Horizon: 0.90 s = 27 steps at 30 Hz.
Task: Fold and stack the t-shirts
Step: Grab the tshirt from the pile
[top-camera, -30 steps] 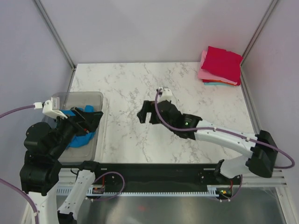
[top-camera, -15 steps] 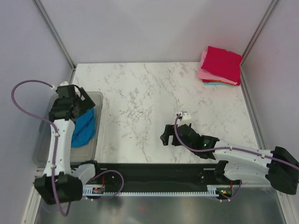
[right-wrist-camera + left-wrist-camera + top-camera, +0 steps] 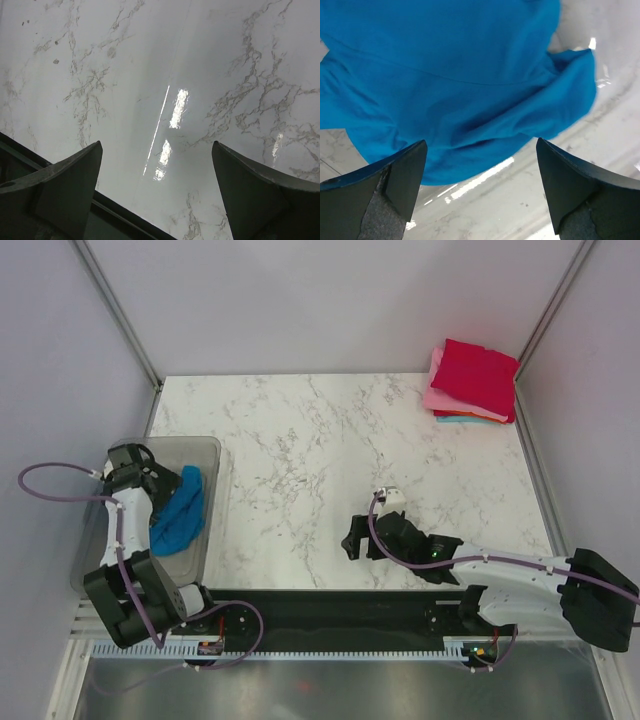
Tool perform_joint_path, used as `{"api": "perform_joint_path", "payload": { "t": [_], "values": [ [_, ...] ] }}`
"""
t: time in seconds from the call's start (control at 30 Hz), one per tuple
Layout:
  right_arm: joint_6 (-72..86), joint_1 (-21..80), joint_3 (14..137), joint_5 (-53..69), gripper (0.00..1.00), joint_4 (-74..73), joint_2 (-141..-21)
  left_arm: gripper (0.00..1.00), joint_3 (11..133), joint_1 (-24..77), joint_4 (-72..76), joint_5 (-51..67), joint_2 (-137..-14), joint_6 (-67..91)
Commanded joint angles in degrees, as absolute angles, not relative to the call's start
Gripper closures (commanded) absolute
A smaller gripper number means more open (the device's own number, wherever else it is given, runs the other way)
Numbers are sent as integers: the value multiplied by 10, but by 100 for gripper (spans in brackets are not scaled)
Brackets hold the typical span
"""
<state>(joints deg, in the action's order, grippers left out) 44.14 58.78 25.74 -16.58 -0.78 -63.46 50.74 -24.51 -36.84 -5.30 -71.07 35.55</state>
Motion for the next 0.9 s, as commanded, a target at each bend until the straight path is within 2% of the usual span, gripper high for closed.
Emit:
{"api": "perform_joint_path", "payload": {
  "t": [0.0, 0.13, 0.23, 0.3, 0.33, 0.37, 0.47, 0.63, 0.77, 0.83, 0.87],
  "values": [
    [429, 591, 251, -170, 2, 8, -612, 3, 469, -269, -313, -100, -698, 411],
    [427, 590, 236, -166, 2, 1, -588, 4, 459, -288, -280, -113, -739, 405],
    [426, 589, 230, -161, 2, -15, -582, 9, 464, -298, -265, -95, -779, 424],
    [425, 590, 230, -160, 2, -25, -577, 26, 475, -298, -255, -87, -800, 425],
    [427, 590, 229, -158, 2, -32, -575, 57, 479, -298, -252, -83, -801, 424],
    [427, 589, 226, -160, 2, -33, -572, 71, 484, -298, -249, -72, -798, 424],
    [439, 590, 210, -170, 2, -37, -556, 98, 493, -297, -235, -47, -766, 420],
    [452, 590, 209, -180, 2, -46, -534, 98, 560, -276, -248, -13, -652, 427],
    [447, 589, 251, -243, 2, -96, -512, 98, 710, -214, -218, 45, -602, 464],
    [433, 586, 296, -275, 2, -134, -488, 98, 790, -148, -168, 123, -610, 488],
    [421, 584, 315, -322, 2, -149, -470, 98, 823, -77, -132, 138, -634, 490]
  ]
}}
